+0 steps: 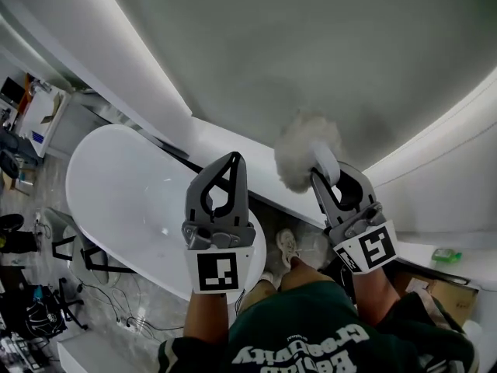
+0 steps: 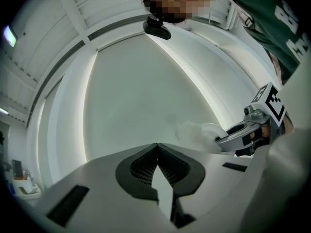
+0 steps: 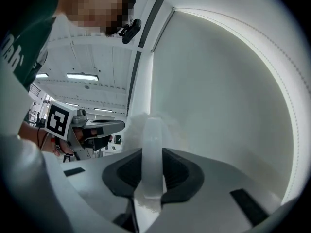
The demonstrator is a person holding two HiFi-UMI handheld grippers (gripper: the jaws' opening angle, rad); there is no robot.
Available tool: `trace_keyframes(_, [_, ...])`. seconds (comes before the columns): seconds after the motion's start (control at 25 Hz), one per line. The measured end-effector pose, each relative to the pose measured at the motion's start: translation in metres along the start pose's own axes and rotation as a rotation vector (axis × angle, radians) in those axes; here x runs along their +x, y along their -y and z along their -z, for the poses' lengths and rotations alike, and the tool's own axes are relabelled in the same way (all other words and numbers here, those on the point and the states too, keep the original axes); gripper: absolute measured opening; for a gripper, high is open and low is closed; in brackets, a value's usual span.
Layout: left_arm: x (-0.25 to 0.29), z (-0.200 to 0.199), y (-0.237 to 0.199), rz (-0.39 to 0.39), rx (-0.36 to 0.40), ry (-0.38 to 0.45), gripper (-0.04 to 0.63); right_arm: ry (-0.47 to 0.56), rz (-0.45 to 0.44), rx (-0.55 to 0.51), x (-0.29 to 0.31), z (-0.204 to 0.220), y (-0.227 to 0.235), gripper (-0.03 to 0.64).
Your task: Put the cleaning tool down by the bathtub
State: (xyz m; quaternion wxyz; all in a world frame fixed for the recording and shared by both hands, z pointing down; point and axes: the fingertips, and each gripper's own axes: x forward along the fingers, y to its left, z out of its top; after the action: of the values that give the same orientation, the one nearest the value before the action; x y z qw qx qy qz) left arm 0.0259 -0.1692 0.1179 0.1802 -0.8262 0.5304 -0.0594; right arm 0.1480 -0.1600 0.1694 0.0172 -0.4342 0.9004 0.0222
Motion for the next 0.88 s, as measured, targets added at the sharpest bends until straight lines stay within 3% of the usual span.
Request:
trace_keyframes(0.4, [0.008,0.029,0.020,-0.069,0.011,-0.071,0.008,-0.039,-0.100,0.048,0.003,0.038,0.009,0.094])
trace_keyframes(0.64, [0.026,0.073,-0.034,-0.126,-0.030,-0.121,0.008,-0.097,-0.164,0.063,0.074,0.062,-0.001,0.094])
trace_keyframes(0.88, [0.030,0.100,-0.046,-0.143,-0.037,-0.150,0.008,-0.134,-0.200,0.076,0.101,0.083,-0.012,0.094])
